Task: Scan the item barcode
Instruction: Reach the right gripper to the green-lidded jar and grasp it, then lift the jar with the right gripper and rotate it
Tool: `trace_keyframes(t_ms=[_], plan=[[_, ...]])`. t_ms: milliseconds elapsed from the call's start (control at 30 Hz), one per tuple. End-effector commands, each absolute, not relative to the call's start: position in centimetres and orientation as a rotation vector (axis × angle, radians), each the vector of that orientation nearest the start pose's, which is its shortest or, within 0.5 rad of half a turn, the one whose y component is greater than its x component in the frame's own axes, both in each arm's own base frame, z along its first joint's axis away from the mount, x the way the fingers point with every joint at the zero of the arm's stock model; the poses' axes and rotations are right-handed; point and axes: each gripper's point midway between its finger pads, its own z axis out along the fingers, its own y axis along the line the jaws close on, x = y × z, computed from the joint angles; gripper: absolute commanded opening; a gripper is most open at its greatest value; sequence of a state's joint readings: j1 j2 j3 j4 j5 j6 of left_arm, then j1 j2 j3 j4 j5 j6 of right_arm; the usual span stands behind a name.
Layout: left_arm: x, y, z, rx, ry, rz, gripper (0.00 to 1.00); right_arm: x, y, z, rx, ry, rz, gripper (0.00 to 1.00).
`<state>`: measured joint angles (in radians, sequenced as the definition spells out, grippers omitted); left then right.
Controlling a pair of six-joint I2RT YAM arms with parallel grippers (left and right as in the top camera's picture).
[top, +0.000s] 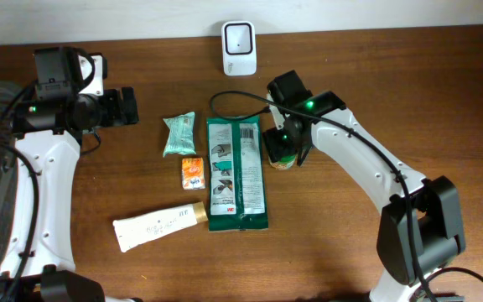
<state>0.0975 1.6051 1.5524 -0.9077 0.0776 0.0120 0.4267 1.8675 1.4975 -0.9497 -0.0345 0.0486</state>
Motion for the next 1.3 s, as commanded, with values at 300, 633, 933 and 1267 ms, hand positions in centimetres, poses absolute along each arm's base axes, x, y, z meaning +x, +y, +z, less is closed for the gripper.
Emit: trace_keyframes(t_ms=[300, 633, 933, 1267], plan=[[41.7, 2.8, 22.7, -0.056, 2.516, -0.049, 0.99, 39.2, 16.1, 7.8, 0.318, 2.901, 0.304, 0.96], [41.7, 2.8, 22.7, -0.056, 2.516, -0.049, 0.99, 37.8, 16.1, 5.4, 0.219, 3.015, 0.303, 0.71], [41.7, 2.8, 22.7, -0.056, 2.516, -0.049, 0.99, 35.8, 24.3, 17.8, -0.642, 2.673, 1.095, 0.53], [41.7, 2.8, 22.7, -0.056, 2.516, -0.049, 0.99, 34.3, 24.4, 29.0, -0.923, 1.900, 1.759, 0.51]])
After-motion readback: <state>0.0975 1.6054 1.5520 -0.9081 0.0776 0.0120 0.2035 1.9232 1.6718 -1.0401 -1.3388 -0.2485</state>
